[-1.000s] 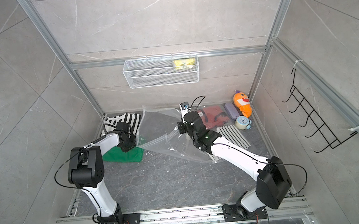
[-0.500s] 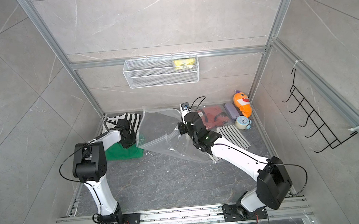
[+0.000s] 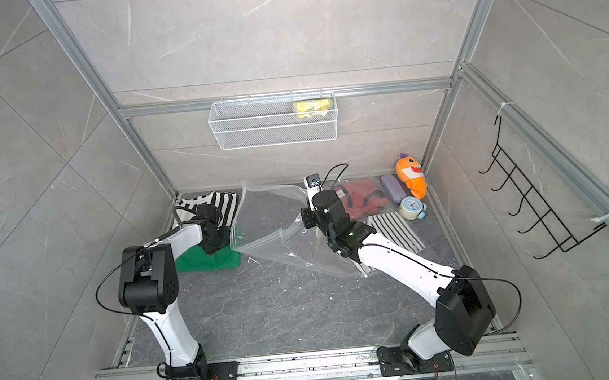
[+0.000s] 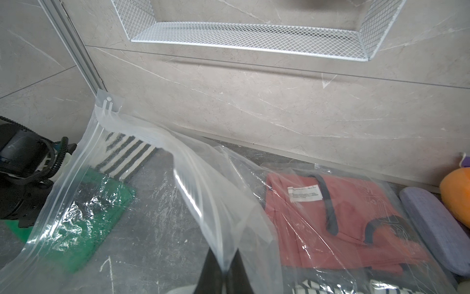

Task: Take the tank top out of the vacuum bag
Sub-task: Move the tank top to the center of the board, then take out the tank top from the vacuum bag.

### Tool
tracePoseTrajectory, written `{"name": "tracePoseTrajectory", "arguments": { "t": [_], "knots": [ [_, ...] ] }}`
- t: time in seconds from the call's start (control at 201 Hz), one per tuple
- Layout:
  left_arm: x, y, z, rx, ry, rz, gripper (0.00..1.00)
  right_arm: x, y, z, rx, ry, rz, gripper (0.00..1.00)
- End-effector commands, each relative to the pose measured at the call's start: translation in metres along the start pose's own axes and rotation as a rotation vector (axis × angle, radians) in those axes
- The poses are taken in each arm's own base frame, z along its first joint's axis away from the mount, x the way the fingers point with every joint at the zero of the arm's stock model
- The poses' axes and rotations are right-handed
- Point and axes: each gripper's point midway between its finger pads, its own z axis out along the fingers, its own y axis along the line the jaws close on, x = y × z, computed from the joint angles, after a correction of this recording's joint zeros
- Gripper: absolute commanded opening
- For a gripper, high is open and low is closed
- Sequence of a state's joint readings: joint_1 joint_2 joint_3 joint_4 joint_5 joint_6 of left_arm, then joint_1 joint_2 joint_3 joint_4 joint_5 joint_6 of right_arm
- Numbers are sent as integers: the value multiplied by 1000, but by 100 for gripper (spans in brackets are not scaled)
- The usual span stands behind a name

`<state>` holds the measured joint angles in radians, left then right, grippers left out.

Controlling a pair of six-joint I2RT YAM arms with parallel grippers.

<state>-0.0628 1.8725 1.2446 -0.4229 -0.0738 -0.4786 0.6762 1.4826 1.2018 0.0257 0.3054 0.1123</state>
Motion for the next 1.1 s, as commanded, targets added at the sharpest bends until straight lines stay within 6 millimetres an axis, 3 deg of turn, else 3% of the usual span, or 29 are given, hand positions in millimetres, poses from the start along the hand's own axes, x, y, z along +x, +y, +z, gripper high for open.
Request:
{"name": "tracePoseTrajectory", "arguments": {
  "t": [0.0,0.134,0.209,0.368,0.478,0.552,0.677,0.876,1.09],
  "knots": [
    [-29,2,-70,26,-175,-14,70,-7,4,0,-24,-22,22,0],
    [-40,-4,-136,122,-331,-40,72,2,19,4,-69,13,0,0],
    [-40,-18,-167,220,-391,-19,70,11,32,4,-89,41,-33,0],
    [-15,-83,-210,546,-374,119,61,24,56,2,-139,66,-77,0],
    [7,-127,-220,755,-322,182,58,28,69,6,-160,78,-81,0],
    [22,-150,-214,845,-250,210,52,30,74,10,-166,84,-64,0],
    [46,-175,-186,906,-146,240,46,33,82,18,-164,92,-48,0],
    [60,-184,-148,932,-69,184,44,30,76,18,-114,87,-25,0],
    [75,-209,-112,954,19,167,44,29,85,18,-156,84,-31,0]
  ]
}}
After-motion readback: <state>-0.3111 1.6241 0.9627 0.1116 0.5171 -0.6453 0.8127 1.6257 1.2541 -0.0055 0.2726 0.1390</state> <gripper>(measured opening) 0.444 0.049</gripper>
